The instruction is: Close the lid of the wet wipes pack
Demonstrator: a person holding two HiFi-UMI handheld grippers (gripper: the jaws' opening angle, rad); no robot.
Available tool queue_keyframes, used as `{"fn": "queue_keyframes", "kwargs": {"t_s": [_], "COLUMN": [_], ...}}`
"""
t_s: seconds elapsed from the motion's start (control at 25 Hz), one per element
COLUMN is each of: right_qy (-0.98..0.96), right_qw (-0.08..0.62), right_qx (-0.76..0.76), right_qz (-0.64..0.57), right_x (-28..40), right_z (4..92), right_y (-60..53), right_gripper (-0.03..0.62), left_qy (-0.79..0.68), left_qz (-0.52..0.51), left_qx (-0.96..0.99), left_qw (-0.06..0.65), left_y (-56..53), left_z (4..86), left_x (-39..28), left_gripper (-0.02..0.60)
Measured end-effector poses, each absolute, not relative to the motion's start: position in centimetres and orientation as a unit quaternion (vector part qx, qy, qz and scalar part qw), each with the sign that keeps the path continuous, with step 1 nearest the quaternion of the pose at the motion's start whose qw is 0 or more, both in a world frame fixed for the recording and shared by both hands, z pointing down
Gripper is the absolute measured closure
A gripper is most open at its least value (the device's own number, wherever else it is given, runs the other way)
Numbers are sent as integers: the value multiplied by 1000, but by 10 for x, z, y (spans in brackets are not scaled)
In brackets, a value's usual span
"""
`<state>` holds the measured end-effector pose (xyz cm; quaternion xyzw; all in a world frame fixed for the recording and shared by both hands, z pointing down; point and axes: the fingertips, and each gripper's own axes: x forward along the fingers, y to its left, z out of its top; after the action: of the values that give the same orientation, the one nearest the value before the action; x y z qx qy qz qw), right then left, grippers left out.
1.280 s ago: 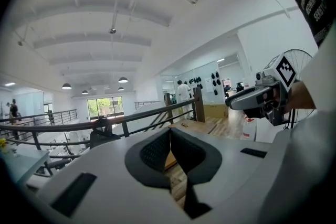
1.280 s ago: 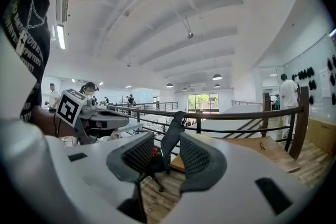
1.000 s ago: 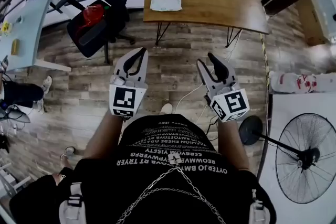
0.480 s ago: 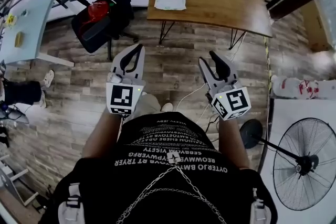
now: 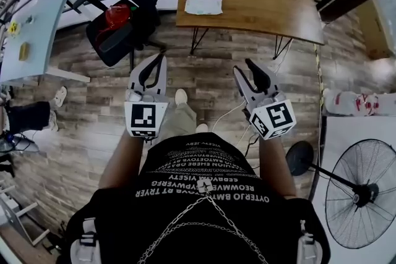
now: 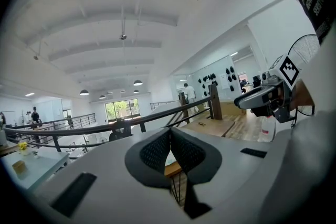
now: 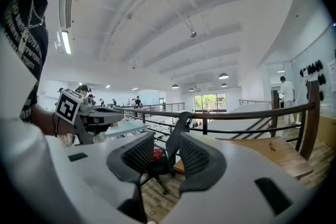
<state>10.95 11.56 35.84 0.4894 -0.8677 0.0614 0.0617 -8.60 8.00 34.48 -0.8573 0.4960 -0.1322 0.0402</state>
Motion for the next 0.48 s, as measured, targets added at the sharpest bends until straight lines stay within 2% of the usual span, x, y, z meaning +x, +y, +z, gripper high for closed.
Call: {"fn": "queue_keyframes", "kwargs": {"t_s": [0.48], "right_qy": [-871], "right_qw": [75], "right_qx": [481], "right_qz": [70], "right_x": [95], "right_z": [363], "right_y": [56], "right_gripper": [441], "left_qy": [481], "left_qz": [-136], "left_qx": [-866], "left_qw": [27], "left_y": [15], "left_z": [355], "left_x": [-85], "left_gripper": [554]}}
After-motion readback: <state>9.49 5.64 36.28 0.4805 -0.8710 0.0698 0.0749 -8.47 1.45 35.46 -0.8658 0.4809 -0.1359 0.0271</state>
